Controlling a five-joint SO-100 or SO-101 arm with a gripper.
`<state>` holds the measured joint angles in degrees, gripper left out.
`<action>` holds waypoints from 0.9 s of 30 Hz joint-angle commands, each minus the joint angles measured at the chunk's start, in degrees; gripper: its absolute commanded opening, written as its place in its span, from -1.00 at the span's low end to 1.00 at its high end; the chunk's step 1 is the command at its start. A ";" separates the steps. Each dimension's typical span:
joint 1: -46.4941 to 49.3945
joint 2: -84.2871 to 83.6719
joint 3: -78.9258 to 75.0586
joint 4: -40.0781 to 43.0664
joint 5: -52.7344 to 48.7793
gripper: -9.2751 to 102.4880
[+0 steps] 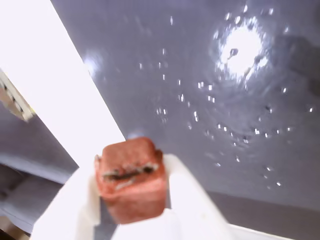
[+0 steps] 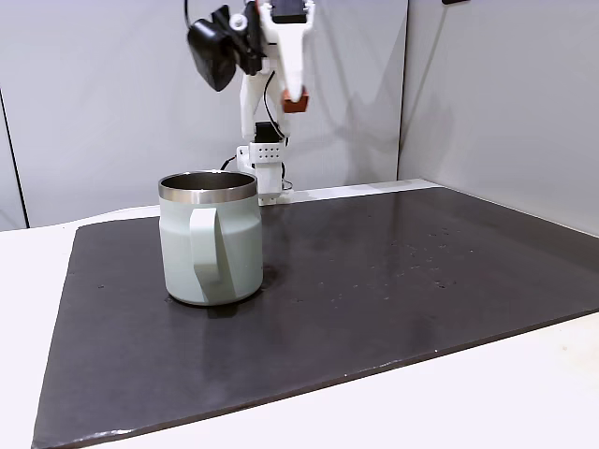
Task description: Grasp a cube and put it in the cup.
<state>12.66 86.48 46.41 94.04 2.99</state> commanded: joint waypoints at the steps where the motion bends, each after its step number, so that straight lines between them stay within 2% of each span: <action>1: 5.01 -2.11 -7.03 1.14 0.00 -0.83; 13: 12.83 -17.40 -21.45 4.66 -2.55 -0.83; 27: 13.10 -25.75 -30.67 4.92 -2.72 -0.83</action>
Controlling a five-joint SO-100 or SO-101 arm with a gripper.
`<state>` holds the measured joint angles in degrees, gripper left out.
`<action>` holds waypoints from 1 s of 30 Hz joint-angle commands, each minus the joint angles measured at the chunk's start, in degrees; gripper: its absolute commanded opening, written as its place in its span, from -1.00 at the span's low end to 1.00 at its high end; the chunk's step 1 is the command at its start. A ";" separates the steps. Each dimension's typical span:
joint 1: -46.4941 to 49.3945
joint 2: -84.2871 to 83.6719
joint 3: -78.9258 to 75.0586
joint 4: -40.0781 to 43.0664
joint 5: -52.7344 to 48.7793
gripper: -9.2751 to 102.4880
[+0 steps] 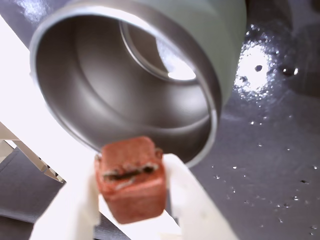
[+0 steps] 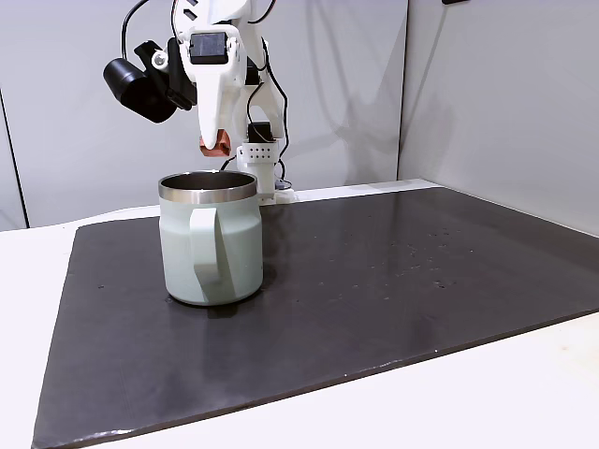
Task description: Grasp a cube and put it in the cup.
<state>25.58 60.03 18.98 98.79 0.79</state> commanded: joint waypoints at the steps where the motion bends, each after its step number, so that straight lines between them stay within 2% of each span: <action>1: 0.18 0.53 -3.25 0.18 -0.53 -0.83; 4: 0.70 0.00 -3.25 0.53 -0.88 -0.80; 7: 1.41 -0.18 -3.25 1.05 -0.53 -0.51; 9: 1.85 -0.18 -3.78 1.41 0.09 -0.42; 30: -1.85 9.58 3.34 1.23 0.70 -0.42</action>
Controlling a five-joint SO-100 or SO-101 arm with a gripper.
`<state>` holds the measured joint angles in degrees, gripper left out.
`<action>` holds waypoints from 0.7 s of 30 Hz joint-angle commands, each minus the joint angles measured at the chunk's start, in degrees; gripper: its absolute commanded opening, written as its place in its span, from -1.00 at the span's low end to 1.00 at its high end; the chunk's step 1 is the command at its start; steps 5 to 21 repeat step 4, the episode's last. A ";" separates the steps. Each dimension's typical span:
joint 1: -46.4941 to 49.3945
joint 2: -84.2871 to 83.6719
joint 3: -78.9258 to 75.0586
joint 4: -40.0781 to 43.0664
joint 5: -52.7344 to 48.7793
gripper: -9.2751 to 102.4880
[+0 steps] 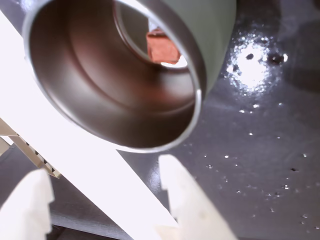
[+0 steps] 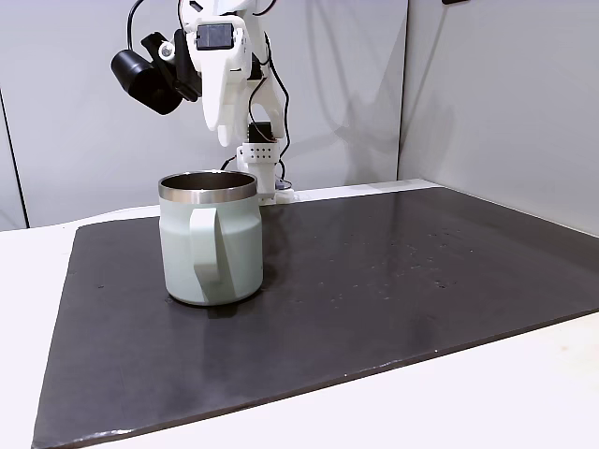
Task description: Grasp a cube and put it in the cup.
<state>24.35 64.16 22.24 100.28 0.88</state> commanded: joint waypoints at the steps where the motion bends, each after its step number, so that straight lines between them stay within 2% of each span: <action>1: -0.62 5.62 0.35 -0.26 0.62 -0.42; 21: -0.62 5.80 0.18 -0.35 0.53 -0.42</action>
